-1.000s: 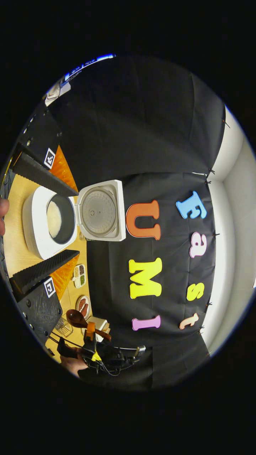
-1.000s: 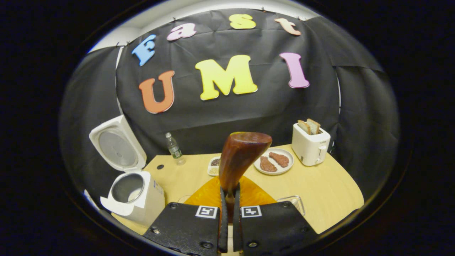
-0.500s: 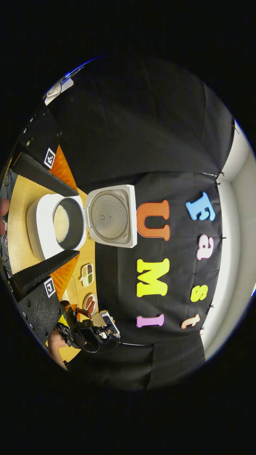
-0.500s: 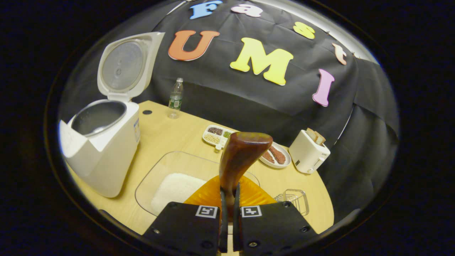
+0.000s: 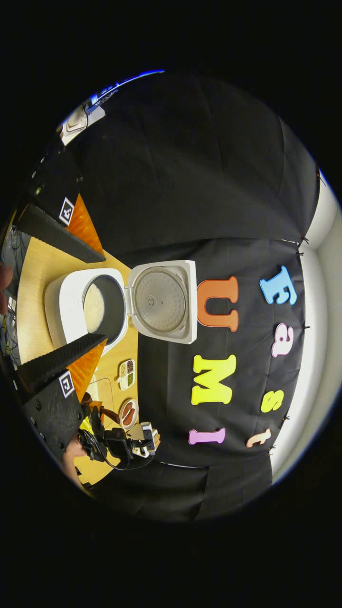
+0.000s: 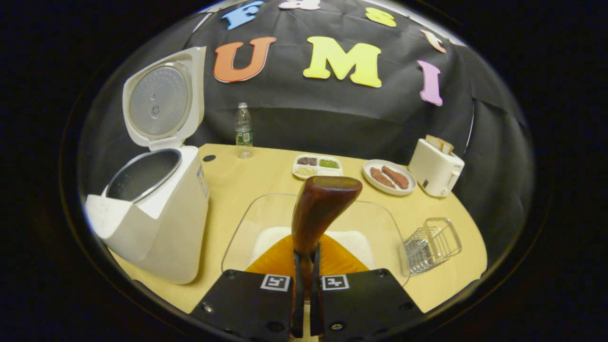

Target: Close the left gripper, press the button to open the rice cooker; take a wooden spoon from the chopstick holder with the right hand, scoop a spoonful of rice and pour it into the rice cooker, then put the wooden spoon back into the chopstick holder.

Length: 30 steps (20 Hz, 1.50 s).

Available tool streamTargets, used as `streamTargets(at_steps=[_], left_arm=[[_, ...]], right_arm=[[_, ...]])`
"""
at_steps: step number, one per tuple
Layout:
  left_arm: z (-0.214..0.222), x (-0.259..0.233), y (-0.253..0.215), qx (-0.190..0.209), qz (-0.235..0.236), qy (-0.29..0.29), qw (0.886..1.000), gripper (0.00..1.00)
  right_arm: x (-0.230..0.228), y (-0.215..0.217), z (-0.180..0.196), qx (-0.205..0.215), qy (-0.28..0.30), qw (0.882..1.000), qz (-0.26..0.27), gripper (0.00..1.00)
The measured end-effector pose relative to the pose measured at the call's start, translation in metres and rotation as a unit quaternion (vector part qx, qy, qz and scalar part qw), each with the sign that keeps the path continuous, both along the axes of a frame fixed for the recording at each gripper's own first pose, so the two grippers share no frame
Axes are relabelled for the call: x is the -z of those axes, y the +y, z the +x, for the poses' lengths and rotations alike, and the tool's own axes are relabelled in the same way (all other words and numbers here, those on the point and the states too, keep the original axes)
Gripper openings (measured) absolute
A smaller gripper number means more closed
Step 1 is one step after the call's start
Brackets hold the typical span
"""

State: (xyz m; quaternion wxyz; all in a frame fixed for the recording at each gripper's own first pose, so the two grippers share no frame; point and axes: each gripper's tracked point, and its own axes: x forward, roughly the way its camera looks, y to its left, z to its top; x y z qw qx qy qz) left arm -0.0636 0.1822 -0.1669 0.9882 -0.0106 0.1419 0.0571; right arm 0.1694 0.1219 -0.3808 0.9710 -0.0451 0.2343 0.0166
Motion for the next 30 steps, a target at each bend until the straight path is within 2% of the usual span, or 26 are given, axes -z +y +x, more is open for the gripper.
streamTargets(at_steps=[3,5,10,14,18,22,23,24,27,30], left_arm=[[-0.004,0.001,-0.002,-0.003,-0.001,0.006,1.000,0.95],[-0.005,0.000,-0.006,-0.002,-0.002,0.009,1.000,0.95],[-0.005,-0.006,-0.014,0.001,0.004,0.006,1.000,0.95],[-0.004,-0.011,-0.022,-0.001,0.004,0.009,1.000,0.95],[-0.005,-0.015,-0.032,-0.004,0.000,0.011,1.000,0.95],[0.002,-0.022,-0.048,-0.002,-0.001,0.001,1.000,0.95],[0.003,-0.024,-0.052,-0.001,-0.002,-0.001,1.000,0.95],[0.004,-0.025,-0.055,0.000,-0.003,-0.004,1.000,0.95],[0.007,-0.024,-0.061,-0.003,-0.002,-0.011,1.000,0.95],[0.001,-0.020,-0.061,-0.007,0.001,-0.015,1.000,0.95]], right_arm=[[0.000,0.010,0.001,0.016,0.013,0.995,0.099,0.11],[-0.004,0.013,0.002,0.028,0.023,0.985,0.168,0.11],[-0.010,-0.009,0.013,0.062,0.033,0.949,0.308,0.11],[-0.009,-0.026,0.012,0.077,0.032,0.912,0.401,0.11],[-0.022,-0.054,0.007,0.093,0.018,0.879,0.466,0.11],[-0.049,-0.082,-0.003,0.098,0.003,0.833,0.545,0.11],[-0.058,-0.087,-0.005,0.097,-0.001,0.826,0.555,0.10],[-0.069,-0.090,-0.008,0.091,-0.005,0.824,0.559,0.08],[-0.113,-0.080,-0.016,0.054,-0.019,0.819,0.571,0.11],[-0.161,-0.058,-0.019,0.012,-0.029,0.801,0.598,0.11]])
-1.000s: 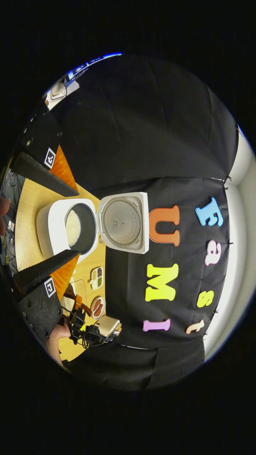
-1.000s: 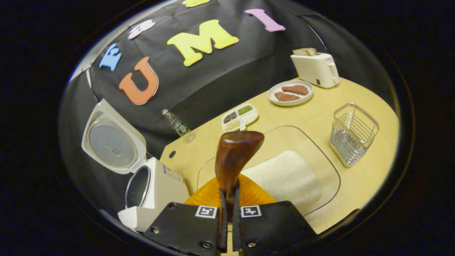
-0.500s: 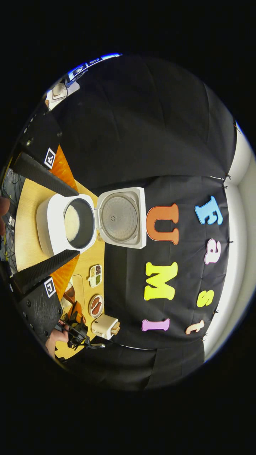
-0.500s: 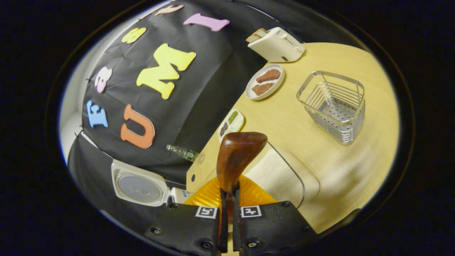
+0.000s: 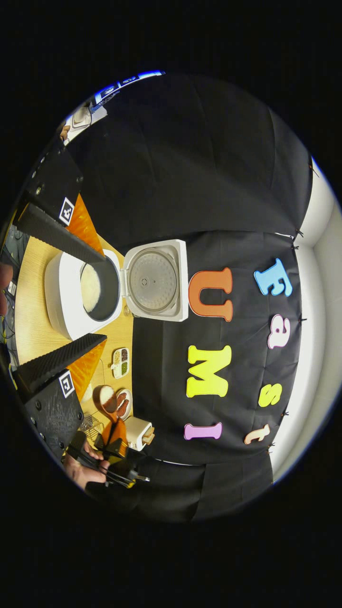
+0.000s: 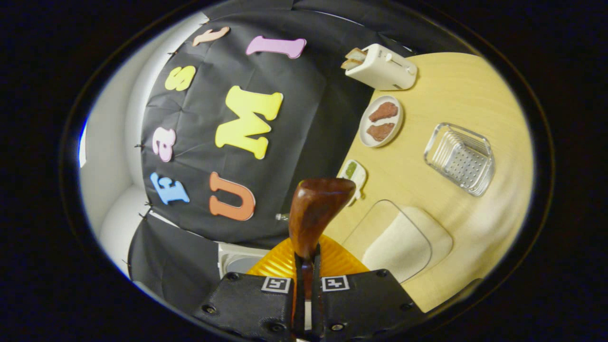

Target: Close the left gripper, press the button to open the rice cooker; take a wooden spoon from the chopstick holder with the right hand, scoop a spoonful of rice and pour it into the rice cooker, then put the wooden spoon back into the chopstick holder.

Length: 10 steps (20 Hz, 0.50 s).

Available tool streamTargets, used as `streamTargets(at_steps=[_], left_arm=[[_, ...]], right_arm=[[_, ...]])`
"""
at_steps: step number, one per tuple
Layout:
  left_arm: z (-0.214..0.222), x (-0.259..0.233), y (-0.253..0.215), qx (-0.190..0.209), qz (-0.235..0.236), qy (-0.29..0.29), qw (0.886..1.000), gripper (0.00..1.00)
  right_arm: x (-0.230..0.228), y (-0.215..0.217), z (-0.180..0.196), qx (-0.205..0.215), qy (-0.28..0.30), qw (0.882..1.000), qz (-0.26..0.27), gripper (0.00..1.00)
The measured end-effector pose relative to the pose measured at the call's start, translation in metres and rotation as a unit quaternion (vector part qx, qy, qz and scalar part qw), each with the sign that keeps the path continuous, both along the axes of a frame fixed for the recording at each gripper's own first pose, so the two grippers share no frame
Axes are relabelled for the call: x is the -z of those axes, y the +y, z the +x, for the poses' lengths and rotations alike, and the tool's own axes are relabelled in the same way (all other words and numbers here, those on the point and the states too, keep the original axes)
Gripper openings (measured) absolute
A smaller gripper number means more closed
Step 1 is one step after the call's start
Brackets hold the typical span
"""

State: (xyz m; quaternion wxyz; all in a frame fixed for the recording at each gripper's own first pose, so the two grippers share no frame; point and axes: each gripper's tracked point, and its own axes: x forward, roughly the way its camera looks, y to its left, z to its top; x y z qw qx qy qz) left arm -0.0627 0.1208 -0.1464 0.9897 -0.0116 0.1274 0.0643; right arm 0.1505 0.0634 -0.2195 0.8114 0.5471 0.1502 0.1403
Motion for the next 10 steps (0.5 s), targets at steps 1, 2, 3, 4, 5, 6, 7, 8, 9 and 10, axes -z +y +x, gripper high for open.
streamTargets(at_steps=[1,2,3,4,5,6,7,8,9,10], left_arm=[[-0.002,0.001,0.002,-0.002,0.002,-0.001,1.000,0.95],[-0.004,0.001,0.004,-0.005,0.004,-0.004,1.000,0.95],[-0.005,0.001,0.008,-0.008,0.007,-0.006,1.000,0.95],[-0.008,0.001,0.012,-0.012,0.008,-0.009,1.000,0.95],[-0.012,-0.001,0.015,-0.012,0.007,-0.013,1.000,0.95],[-0.015,0.000,0.017,-0.011,0.006,-0.016,1.000,0.95],[-0.017,0.000,0.023,-0.015,0.009,-0.019,1.000,0.95],[-0.019,0.000,0.030,-0.019,0.012,-0.021,1.000,0.95],[-0.023,-0.001,0.035,-0.023,0.014,-0.025,0.999,0.95],[-0.027,-0.001,0.042,-0.027,0.015,-0.026,0.999,0.95]], right_arm=[[-0.015,0.008,0.000,-0.009,-0.008,1.000,0.011,0.10],[-0.029,0.018,-0.001,-0.018,-0.015,1.000,0.014,0.10],[-0.041,0.029,0.000,-0.026,-0.022,0.999,0.010,0.10],[-0.052,0.041,0.001,-0.034,-0.030,0.999,0.002,0.11],[-0.060,0.055,0.003,-0.044,-0.037,0.998,-0.007,0.11],[-0.067,0.071,0.005,-0.055,-0.043,0.997,-0.013,0.13],[-0.072,0.087,0.008,-0.066,-0.047,0.997,-0.017,0.11],[-0.077,0.106,0.009,-0.078,-0.050,0.995,-0.021,0.11],[-0.080,0.123,0.012,-0.089,-0.053,0.994,-0.026,0.11],[-0.081,0.143,0.016,-0.099,-0.055,0.993,-0.035,0.11]])
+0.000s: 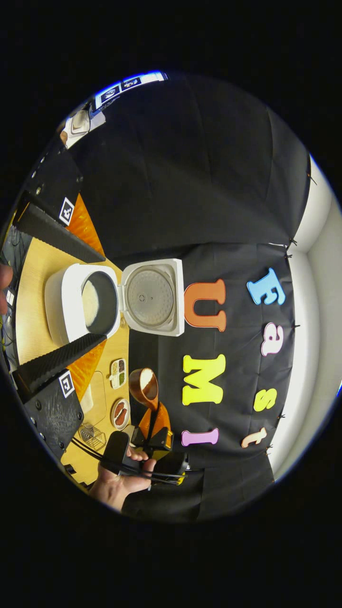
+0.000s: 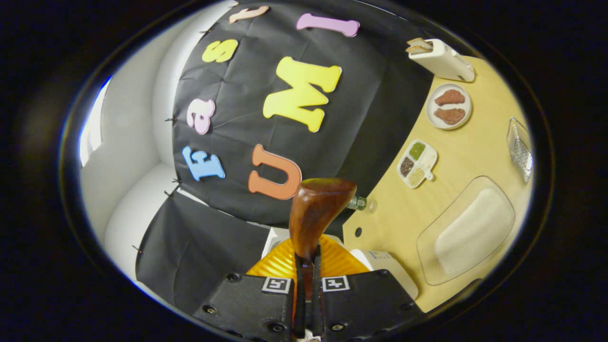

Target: Close the left gripper, press the button to open the rice cooker; take a wooden spoon from the chopstick holder with the right hand, scoop a spoonful of rice and pour it into the rice cooker, then put the wooden spoon back into the chopstick holder.

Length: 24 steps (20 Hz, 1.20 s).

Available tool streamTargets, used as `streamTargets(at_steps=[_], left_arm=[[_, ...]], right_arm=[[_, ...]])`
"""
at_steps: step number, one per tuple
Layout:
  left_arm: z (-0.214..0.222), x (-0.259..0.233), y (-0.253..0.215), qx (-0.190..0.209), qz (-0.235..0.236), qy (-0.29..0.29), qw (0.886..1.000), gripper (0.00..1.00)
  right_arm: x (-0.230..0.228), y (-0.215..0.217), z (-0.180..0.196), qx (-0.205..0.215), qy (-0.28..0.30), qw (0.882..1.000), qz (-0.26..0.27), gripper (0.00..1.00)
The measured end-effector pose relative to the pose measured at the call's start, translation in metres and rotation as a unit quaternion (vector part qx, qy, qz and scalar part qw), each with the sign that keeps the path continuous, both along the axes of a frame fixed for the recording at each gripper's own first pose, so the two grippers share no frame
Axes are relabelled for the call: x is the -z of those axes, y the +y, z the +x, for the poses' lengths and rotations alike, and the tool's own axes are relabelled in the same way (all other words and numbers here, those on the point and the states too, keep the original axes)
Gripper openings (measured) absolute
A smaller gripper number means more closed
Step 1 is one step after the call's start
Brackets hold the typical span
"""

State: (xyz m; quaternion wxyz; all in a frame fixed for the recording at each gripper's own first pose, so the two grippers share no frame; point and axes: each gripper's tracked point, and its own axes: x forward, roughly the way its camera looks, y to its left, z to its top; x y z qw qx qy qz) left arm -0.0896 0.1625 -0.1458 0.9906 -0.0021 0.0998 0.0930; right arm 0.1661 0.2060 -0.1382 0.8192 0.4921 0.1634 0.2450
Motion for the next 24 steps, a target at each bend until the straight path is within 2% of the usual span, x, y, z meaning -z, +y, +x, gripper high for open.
streamTargets(at_steps=[5,8,11,15,18,24], left_arm=[[-0.013,0.003,0.038,-0.030,-0.011,-0.002,0.999,0.95],[-0.025,0.005,0.056,-0.044,-0.021,-0.003,0.999,0.95],[-0.029,0.009,0.062,-0.041,-0.025,0.000,0.999,0.95],[-0.034,0.009,0.068,-0.036,-0.022,0.000,0.999,0.95],[-0.033,0.012,0.070,-0.035,-0.021,-0.002,0.999,0.95],[-0.029,0.012,0.077,-0.038,-0.026,-0.009,0.999,0.95]], right_arm=[[0.016,0.066,0.017,-0.027,-0.006,0.999,-0.042,0.10],[0.037,0.098,0.029,-0.027,-0.009,0.995,-0.093,0.10],[0.061,0.119,0.041,-0.020,-0.012,0.987,-0.161,0.10],[0.081,0.133,0.051,-0.008,-0.037,0.964,-0.265,0.11],[0.088,0.137,0.051,-0.004,-0.060,0.942,-0.330,0.11],[0.097,0.151,0.057,-0.017,-0.092,0.905,-0.415,0.11]])
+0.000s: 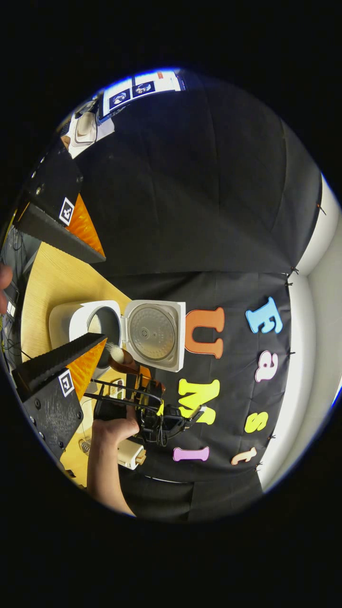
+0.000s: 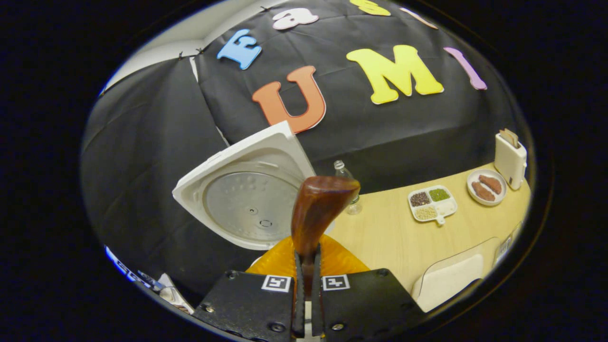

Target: Close the left gripper, press the button to open the rice cooker; take a wooden spoon from the chopstick holder with the right hand, scoop a spoonful of rice and pour it into the rice cooker, then put the wooden spoon back into the chopstick holder.

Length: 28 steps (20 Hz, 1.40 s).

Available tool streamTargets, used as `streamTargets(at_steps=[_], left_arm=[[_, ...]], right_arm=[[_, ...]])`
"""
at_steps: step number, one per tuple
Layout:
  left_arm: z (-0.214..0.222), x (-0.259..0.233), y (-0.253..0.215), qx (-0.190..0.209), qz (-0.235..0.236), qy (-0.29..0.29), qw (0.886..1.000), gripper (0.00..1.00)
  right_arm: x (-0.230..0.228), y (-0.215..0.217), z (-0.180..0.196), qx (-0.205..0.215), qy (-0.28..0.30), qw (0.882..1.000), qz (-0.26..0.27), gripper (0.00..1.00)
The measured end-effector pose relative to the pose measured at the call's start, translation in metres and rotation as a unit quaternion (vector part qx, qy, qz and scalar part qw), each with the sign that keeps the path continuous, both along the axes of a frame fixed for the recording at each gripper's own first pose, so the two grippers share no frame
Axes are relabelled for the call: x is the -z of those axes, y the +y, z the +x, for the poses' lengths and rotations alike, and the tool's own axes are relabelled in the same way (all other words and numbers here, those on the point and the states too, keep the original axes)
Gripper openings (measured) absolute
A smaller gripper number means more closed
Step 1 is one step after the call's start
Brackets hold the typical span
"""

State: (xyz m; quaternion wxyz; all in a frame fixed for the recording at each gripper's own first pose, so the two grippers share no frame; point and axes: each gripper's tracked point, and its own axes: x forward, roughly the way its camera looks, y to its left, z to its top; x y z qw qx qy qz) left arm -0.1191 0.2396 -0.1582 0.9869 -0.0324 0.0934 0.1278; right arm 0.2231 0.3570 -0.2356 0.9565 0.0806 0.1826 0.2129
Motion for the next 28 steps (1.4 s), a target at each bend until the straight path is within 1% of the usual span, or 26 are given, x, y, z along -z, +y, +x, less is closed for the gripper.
streamTargets(at_steps=[3,6,8,11,14,19,21,22,25,28], left_arm=[[-0.001,0.002,0.005,-0.008,-0.002,0.000,1.000,0.95],[-0.002,0.004,0.008,-0.014,-0.008,0.000,1.000,0.95],[-0.003,0.004,0.012,-0.017,-0.007,0.000,1.000,0.95],[0.000,0.003,0.014,-0.020,-0.010,-0.002,1.000,0.95],[0.001,0.003,0.012,-0.020,-0.012,-0.004,1.000,0.95],[0.002,-0.002,0.011,-0.023,-0.009,-0.012,1.000,0.95],[0.003,-0.001,0.010,-0.025,-0.012,-0.015,1.000,0.95],[0.003,-0.003,0.009,-0.025,-0.013,-0.017,0.999,0.95],[0.002,-0.004,0.004,-0.023,-0.012,-0.018,1.000,0.95],[0.005,-0.007,-0.001,-0.020,-0.008,-0.019,1.000,0.95]], right_arm=[[-0.001,0.007,-0.002,-0.015,-0.027,0.998,-0.048,0.11],[-0.006,0.014,-0.008,-0.035,-0.069,0.992,-0.104,0.11],[-0.012,0.020,-0.014,-0.051,-0.104,0.983,-0.140,0.11],[-0.023,0.031,-0.025,-0.077,-0.162,0.965,-0.193,0.11],[-0.025,0.042,-0.035,-0.097,-0.187,0.953,-0.219,0.11],[-0.032,0.047,-0.046,-0.107,-0.209,0.942,-0.239,0.11],[-0.034,0.050,-0.049,-0.111,-0.207,0.943,-0.233,0.09],[-0.036,0.049,-0.050,-0.110,-0.203,0.946,-0.228,0.11],[-0.045,0.041,-0.051,-0.100,-0.190,0.955,-0.205,0.11],[-0.056,0.028,-0.056,-0.092,-0.168,0.967,-0.169,0.11]])
